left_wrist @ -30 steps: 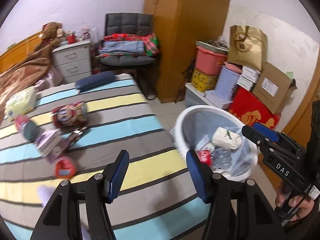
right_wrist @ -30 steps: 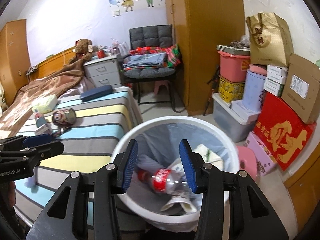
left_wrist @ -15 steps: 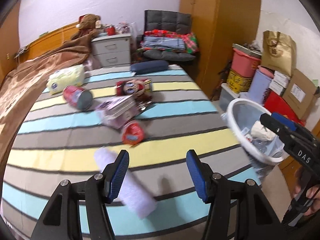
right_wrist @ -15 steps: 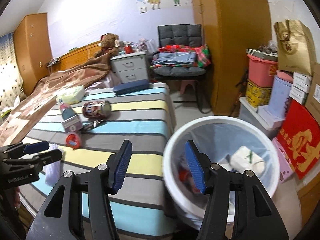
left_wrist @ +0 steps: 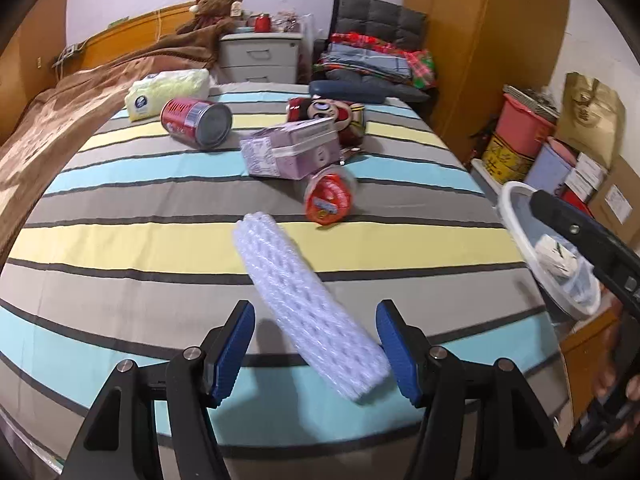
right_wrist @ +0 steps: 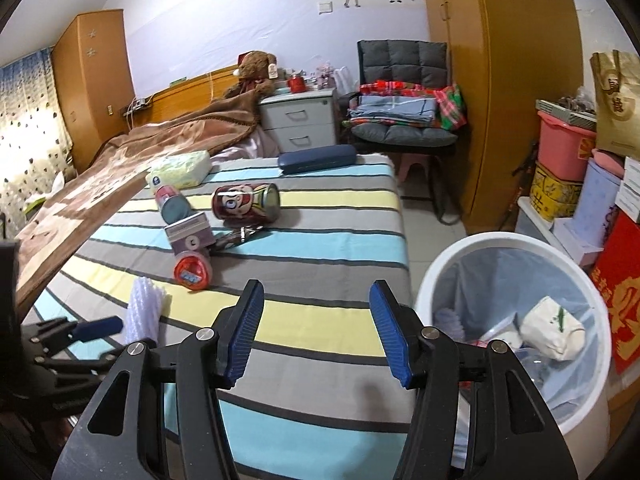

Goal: Collect trash
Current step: 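Move both tools back from the bin toward the remaining trash, then grasp the second white foam sleeve with left tool while right tool grasps the purple juice carton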

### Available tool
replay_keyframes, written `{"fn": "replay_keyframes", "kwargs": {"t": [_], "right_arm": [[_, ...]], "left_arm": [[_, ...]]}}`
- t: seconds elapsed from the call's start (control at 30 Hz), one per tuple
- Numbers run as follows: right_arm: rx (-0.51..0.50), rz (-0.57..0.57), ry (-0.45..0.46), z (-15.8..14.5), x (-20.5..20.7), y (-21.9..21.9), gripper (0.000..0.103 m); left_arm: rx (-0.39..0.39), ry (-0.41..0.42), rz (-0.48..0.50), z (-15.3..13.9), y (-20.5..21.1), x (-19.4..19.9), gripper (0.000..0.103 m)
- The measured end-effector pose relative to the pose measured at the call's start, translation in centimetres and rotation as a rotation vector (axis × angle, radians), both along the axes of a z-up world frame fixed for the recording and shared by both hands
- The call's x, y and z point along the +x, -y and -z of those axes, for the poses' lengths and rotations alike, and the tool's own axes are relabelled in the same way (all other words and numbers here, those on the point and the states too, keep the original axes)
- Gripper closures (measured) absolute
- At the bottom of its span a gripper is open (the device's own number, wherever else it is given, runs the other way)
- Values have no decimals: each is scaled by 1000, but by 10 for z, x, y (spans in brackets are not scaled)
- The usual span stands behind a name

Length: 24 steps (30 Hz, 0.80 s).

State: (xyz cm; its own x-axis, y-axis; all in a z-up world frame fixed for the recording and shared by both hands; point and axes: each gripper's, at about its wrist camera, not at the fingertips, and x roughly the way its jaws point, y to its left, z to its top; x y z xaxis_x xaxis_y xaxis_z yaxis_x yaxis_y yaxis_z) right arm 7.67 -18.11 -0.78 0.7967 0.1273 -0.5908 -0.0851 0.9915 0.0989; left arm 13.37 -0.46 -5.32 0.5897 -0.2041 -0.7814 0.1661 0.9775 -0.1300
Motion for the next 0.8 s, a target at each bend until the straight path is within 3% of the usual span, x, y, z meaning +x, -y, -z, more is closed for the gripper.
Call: {"fn": "replay_keyframes", "kwargs": {"t": [0.23, 0.37, 0.47, 0.8], "right_arm": [[-3, -18, -13, 2, 7, -14, 46], [8, -44, -42, 6, 16, -27, 46], [2, -57, -55, 9, 21, -37, 46], [6, -106, -80, 9, 37, -58, 46]], "left_arm": [[38, 4, -14, 11, -10, 9, 41], [46, 3, -18, 10, -22, 14, 62], [4, -8, -16, 10, -35, 22, 71], [-17, -4, -58, 11, -71, 39, 73]]}}
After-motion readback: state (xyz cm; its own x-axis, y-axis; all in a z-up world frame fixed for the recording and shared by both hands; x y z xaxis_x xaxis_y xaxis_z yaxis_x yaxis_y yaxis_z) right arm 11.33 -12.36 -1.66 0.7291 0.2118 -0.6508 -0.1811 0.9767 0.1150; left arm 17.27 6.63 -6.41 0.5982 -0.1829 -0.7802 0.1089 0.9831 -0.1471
